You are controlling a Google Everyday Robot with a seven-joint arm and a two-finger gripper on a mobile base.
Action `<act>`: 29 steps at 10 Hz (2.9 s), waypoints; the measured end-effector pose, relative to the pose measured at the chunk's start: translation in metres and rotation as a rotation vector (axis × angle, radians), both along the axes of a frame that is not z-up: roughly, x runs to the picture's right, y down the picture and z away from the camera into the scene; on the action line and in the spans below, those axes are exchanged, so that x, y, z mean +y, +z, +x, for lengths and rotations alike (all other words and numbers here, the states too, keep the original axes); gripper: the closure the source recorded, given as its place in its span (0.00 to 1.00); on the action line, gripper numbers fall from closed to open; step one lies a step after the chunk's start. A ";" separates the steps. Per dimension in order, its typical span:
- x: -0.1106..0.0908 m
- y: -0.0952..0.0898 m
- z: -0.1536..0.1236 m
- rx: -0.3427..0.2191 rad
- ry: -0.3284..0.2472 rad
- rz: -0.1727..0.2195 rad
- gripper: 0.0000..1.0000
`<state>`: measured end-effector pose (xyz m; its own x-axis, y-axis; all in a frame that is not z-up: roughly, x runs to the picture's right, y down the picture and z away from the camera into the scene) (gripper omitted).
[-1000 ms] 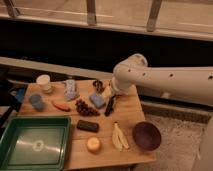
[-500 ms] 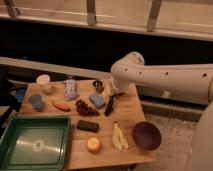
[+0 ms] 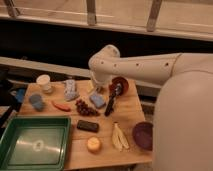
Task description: Place pepper in purple bowl
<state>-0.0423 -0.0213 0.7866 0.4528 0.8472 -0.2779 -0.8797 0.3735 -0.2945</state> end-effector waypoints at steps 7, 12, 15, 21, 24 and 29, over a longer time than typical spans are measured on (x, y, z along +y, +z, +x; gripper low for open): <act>-0.017 0.020 -0.128 -0.200 -0.201 0.022 0.20; -0.010 0.034 -0.134 -0.120 -0.257 0.041 0.20; -0.002 0.063 -0.156 -0.144 -0.270 0.020 0.20; 0.031 0.097 -0.185 -0.306 -0.200 -0.067 0.20; 0.036 0.091 -0.200 -0.408 -0.186 -0.097 0.20; 0.041 0.095 -0.208 -0.414 -0.205 -0.111 0.20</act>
